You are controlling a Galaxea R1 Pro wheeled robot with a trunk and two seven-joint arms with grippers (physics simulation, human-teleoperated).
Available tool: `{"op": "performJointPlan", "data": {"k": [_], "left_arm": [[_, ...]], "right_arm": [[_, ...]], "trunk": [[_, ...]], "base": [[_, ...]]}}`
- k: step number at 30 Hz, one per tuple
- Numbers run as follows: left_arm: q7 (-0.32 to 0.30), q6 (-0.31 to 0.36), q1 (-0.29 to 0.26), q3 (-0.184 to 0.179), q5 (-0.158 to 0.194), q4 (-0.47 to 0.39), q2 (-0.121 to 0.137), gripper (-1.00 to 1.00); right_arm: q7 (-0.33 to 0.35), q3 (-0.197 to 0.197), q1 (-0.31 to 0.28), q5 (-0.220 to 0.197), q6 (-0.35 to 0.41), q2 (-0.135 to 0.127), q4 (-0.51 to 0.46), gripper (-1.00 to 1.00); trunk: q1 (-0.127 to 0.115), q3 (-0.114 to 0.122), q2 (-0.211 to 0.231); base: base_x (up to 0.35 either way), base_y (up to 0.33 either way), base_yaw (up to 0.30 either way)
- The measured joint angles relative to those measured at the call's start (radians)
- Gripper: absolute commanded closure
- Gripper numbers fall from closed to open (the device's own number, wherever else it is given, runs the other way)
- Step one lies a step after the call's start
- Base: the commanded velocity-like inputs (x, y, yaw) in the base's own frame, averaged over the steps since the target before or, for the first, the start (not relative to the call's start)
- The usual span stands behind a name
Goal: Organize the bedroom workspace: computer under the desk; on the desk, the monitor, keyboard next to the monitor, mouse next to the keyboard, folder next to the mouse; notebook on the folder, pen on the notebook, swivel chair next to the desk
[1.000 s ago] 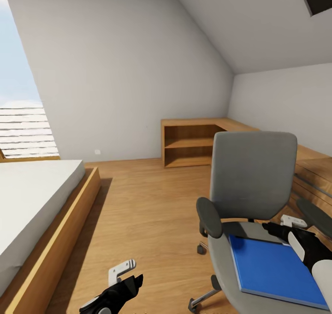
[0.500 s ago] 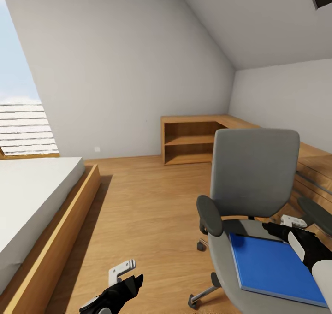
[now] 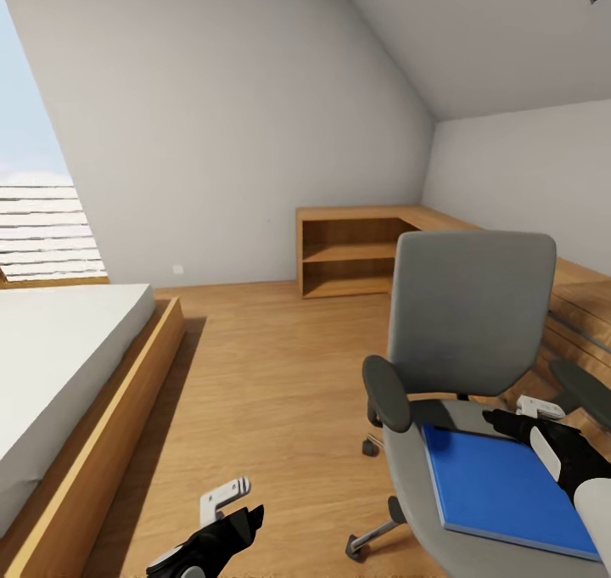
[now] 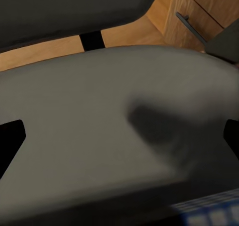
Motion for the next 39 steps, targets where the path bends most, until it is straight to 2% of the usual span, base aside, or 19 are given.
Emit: {"op": "performJointPlan", "data": {"k": [29, 39], "left_arm": [[0.000, 0.000, 0.000, 0.000, 0.001, 0.000, 0.000, -1.00], [0.000, 0.000, 0.000, 0.000, 0.000, 0.000, 0.000, -1.00]], "right_arm": [[0.000, 0.000, 0.000, 0.001, 0.000, 0.000, 0.001, -1.00], [0.001, 0.001, -0.001, -0.001, 0.000, 0.000, -0.001, -1.00]], "trunk": [[0.000, -0.042, 0.000], [0.000, -0.042, 0.000]], "base": [[-0.004, 0.000, 0.000], [-0.083, 0.000, 0.000]]}}
